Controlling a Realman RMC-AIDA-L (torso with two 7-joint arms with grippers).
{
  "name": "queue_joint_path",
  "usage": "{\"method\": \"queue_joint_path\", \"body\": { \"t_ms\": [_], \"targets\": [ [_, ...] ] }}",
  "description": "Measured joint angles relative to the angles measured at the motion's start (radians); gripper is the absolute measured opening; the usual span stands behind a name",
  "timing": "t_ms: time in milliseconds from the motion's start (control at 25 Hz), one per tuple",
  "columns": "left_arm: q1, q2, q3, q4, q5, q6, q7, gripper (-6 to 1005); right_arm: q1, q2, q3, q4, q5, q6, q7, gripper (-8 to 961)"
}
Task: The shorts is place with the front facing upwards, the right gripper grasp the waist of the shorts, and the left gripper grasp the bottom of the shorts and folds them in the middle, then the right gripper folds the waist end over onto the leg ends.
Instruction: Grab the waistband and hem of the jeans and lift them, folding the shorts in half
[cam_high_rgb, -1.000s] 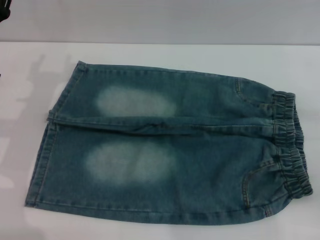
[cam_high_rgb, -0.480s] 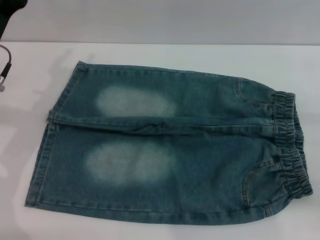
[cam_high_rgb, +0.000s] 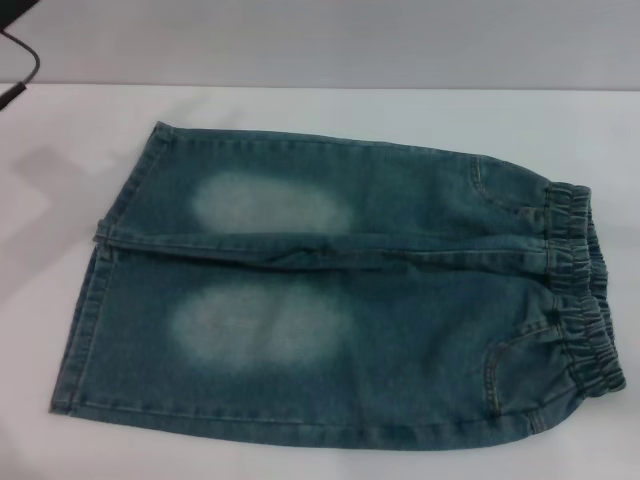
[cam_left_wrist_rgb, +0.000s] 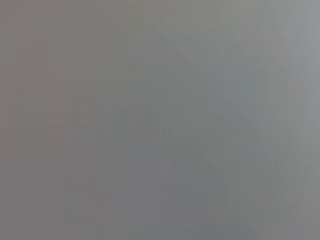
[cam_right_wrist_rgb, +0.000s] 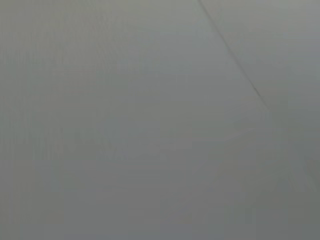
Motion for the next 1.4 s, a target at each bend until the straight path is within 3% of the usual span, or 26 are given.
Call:
{"method": "queue_joint_path", "body": {
  "t_ms": [80, 280, 320, 360, 400, 440, 680, 920, 1400],
  "targets": [
    [0.000, 0.010, -0.017, 0.013, 0.053, 0.003, -0.049, 766, -0.006, -0.001, -0.003, -0.009, -0.003, 0.002, 0.005, 607],
    [0.000, 0.054, -0.186, 0.086, 0.485, 0.098, -0.375, 766, -0.008, -0.002, 0.002, -0.022, -0.002, 0.012, 0.007, 607],
    [0.000, 0.054, -0.186, 0.086, 0.485, 0.098, -0.375, 766, -0.008, -0.002, 0.003, -0.025, -0.001, 0.016, 0.007, 608],
    [0.007, 0.057, -0.277, 0.124, 0.661, 0.169, -0.487, 766, -0.009, -0.002, 0.003, -0.029, -0.001, 0.020, 0.007, 608],
    [0.010, 0.059, -0.320, 0.141, 0.748, 0.213, -0.540, 766, -0.010, -0.002, 0.003, -0.038, 0.000, 0.028, 0.007, 608],
    [0.010, 0.059, -0.320, 0.141, 0.748, 0.213, -0.540, 766, -0.010, -0.002, 0.003, -0.038, 0.000, 0.028, 0.007, 608],
    [0.003, 0.076, -0.442, 0.160, 1.063, 0.482, -0.663, 766, -0.023, -0.002, 0.007, -0.070, 0.002, 0.047, 0.008, 608],
    [0.025, 0.073, -0.467, 0.157, 1.205, 0.607, -0.684, 766, -0.031, -0.002, 0.015, -0.088, 0.003, 0.063, 0.010, 607],
    [0.070, 0.065, -0.516, 0.124, 1.389, 0.613, -0.748, 766, -0.025, -0.004, 0.013, -0.112, 0.002, 0.108, 0.010, 608]
  ]
}}
